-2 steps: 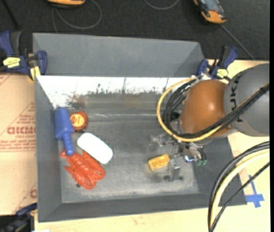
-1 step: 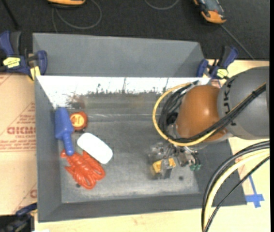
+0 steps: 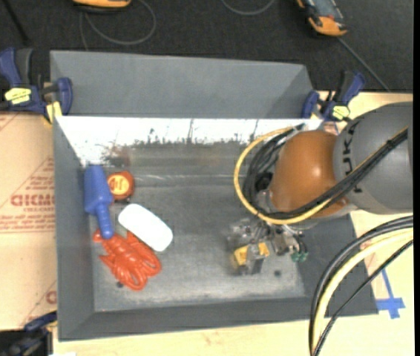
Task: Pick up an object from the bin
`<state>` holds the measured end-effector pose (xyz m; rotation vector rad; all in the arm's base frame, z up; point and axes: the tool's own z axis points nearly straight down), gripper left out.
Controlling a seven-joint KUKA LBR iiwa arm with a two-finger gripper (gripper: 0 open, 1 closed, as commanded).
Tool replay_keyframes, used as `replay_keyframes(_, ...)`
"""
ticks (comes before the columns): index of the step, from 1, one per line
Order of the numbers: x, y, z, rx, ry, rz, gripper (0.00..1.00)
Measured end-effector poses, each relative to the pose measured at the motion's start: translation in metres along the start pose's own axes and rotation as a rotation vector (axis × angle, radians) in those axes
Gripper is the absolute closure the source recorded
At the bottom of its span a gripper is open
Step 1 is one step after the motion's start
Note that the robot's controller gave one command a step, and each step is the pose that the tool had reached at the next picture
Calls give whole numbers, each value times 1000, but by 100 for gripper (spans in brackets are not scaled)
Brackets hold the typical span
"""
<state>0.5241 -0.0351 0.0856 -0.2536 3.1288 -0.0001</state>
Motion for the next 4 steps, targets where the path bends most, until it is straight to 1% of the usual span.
replay_keyframes(1,5,-46,-84,1,0,-15,100)
replay_keyframes(2,5,-45,-84,1,0,-15,100)
replay_keyframes(3,18,-20,-112,1,1,-27,100)
replay_keyframes(4,5,-18,-128,0,-2,-34,100)
